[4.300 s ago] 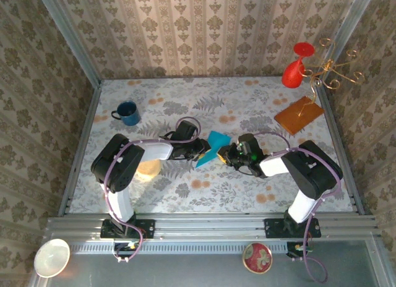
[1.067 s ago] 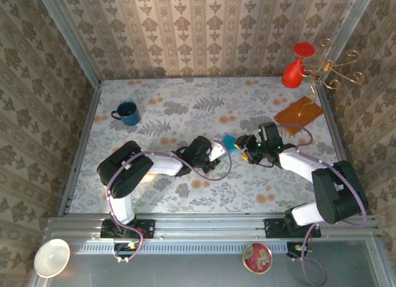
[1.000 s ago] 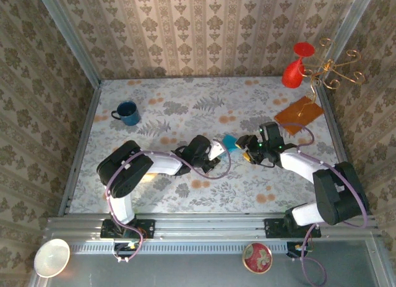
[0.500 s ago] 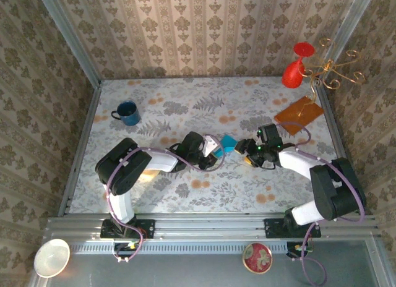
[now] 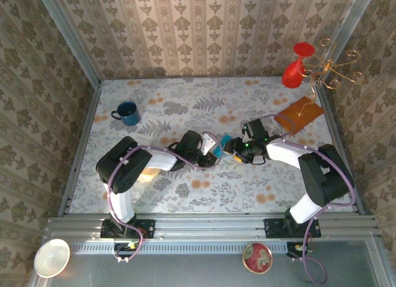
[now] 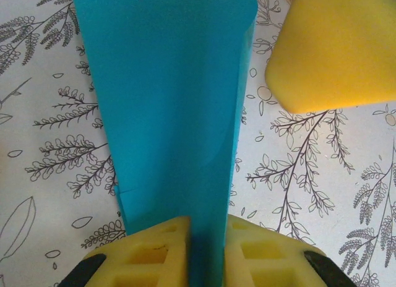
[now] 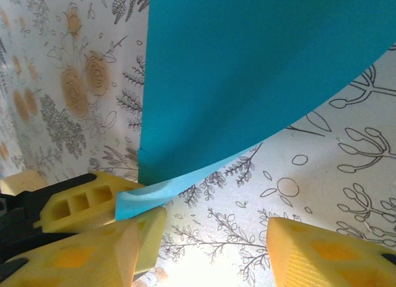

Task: Fold a paper plane with a square sheet of paper (pick it up from the middle)
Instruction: Fold the wing for the fifth time at the center of the table.

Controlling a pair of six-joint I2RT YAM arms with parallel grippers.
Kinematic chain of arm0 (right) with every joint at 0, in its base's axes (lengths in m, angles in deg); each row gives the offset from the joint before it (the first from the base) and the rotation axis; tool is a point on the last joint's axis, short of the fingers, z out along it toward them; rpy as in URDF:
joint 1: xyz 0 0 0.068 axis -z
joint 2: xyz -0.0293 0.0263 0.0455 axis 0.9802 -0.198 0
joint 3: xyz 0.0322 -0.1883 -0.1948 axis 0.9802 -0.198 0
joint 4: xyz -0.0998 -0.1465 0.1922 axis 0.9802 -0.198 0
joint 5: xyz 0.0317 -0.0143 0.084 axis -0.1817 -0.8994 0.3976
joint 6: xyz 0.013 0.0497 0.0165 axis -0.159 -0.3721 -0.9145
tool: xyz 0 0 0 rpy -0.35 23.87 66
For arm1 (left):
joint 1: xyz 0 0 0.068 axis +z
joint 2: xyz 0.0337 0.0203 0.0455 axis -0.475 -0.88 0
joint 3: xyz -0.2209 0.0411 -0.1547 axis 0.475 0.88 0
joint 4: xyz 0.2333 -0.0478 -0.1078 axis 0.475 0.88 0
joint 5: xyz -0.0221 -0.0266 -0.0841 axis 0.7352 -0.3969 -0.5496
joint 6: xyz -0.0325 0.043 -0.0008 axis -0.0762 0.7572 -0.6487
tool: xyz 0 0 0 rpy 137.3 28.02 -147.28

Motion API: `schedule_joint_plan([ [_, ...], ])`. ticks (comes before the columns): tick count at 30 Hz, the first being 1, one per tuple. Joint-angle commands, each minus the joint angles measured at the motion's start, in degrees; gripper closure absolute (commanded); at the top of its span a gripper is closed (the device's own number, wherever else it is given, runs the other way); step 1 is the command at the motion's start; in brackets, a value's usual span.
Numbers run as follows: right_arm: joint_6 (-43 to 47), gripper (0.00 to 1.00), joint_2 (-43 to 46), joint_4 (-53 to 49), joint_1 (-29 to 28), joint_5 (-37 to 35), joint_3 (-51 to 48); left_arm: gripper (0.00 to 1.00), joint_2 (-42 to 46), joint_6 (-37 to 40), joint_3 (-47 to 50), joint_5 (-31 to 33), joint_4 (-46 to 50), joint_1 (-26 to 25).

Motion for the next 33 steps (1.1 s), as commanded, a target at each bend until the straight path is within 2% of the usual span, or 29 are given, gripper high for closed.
schedule_joint_plan([
  [1, 1.18, 0.44, -2.07, -2.4, -0.43, -2.13, 1.63, 0.81, -1.03, -2.22, 1.0, -1.68, -0.73, 0.68],
  [16, 0.8, 0.4, -6.23, 2.68, -0.29, -2.2, 3.61, 0.8, -2.44, -4.15, -0.1, -3.52, 0.67, 0.83],
  [33, 3.54, 0.28, -11.8, -4.93, -1.16, -5.49, 7.99, 0.69, -1.52, -5.89, -1.94, -3.95, 3.69, 0.8],
])
